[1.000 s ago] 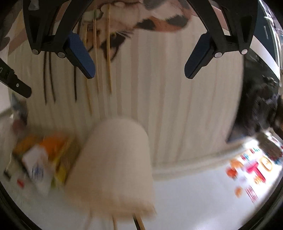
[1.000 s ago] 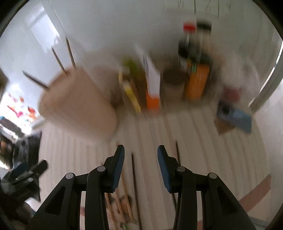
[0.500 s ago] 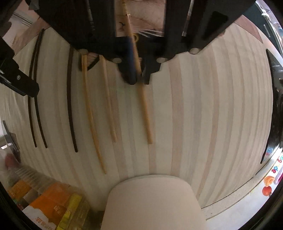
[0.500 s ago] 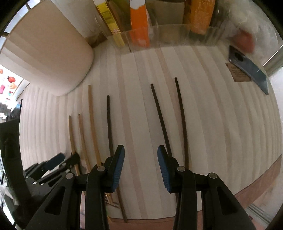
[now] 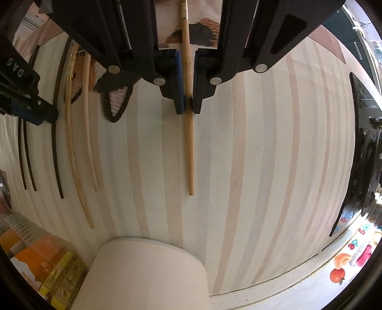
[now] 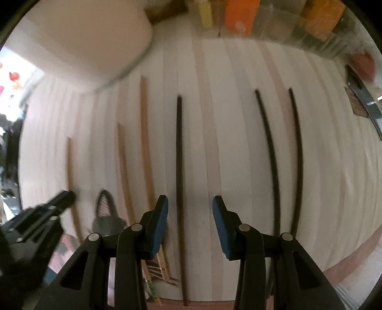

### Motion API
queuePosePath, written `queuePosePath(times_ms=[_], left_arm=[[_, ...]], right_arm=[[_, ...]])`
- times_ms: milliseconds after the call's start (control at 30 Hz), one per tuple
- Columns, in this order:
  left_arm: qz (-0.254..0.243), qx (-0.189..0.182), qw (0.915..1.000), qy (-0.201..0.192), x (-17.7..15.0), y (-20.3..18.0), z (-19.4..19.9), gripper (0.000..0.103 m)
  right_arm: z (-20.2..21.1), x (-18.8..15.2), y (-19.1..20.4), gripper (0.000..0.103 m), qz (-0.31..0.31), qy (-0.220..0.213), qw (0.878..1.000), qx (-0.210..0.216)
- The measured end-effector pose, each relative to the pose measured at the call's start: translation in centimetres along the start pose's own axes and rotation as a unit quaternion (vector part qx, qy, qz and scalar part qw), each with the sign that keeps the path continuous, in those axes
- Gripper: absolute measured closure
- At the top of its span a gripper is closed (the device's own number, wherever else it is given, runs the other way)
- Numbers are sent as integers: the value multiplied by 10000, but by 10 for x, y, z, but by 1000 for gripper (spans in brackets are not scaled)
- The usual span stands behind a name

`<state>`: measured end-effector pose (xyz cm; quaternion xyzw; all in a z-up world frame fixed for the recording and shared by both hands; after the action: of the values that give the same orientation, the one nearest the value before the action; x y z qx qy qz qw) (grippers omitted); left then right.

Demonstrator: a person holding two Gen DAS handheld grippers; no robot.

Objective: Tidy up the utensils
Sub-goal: 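Grasp a light wooden chopstick with the left tool while the right tool grasps a dark one, then lift both held chopsticks upright toward the beige holder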

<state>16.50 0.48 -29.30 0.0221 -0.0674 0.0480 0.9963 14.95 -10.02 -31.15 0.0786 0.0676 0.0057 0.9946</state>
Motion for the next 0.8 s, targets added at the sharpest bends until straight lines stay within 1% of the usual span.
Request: queuePosePath(times_ms=[67, 133, 167, 267, 400, 500, 600, 667, 700, 733, 800], left_arm=[[6, 1, 10000, -11, -4, 2, -2, 98], [4, -7, 10000, -12, -3, 1, -3, 98], [4, -17, 10000, -12, -4, 2, -3, 98], [-3, -36, 10000, -18, -12, 16, -11, 98], [-53, -80, 9999, 39, -11, 14, -14, 98], [-123, -128, 9998, 110, -8, 15, -15, 98], [-125, -210, 9996, 167, -3, 18, -15, 98], [-140, -274, 9993, 214, -2, 20, -15, 98], [-167, -285, 9992, 220, 1, 20, -17, 97], [-193, -295, 9991, 232, 0, 20, -16, 97], [-166, -336, 9988, 306, -2, 22, -16, 97]], right_arm=[[0, -3, 4, 74, 215, 65, 9994, -264], [-1, -6, 5, 91, 329, 130, 9984, -432], [-1, -8, 4, 95, 351, 166, 9981, -486], [3, -18, -13, 96, 264, 317, 9976, -555], [7, -22, -31, 96, 217, 376, 9976, -537], [7, -25, -33, 96, 269, 429, 9974, -520], [10, -23, -35, 95, 364, 571, 9961, -565], [10, -25, -37, 90, 286, 684, 9963, -442], [8, -24, -33, 83, 245, 716, 9963, -395], [4, -23, -30, 81, 198, 753, 9964, -349], [6, -29, -30, 81, 229, 724, 9963, -390]])
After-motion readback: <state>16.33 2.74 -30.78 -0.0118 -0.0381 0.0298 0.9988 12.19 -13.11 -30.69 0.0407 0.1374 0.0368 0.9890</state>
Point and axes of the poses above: each gripper's, at about its wrist camera, not at the fingertips, and z roughly against the way its jaws point, y to its left, x to its top, the point moved 5 cm from there along -z, roughly the way its jaws point, and after that the axes turned 9 degrees about z, right-handed, at the moved point
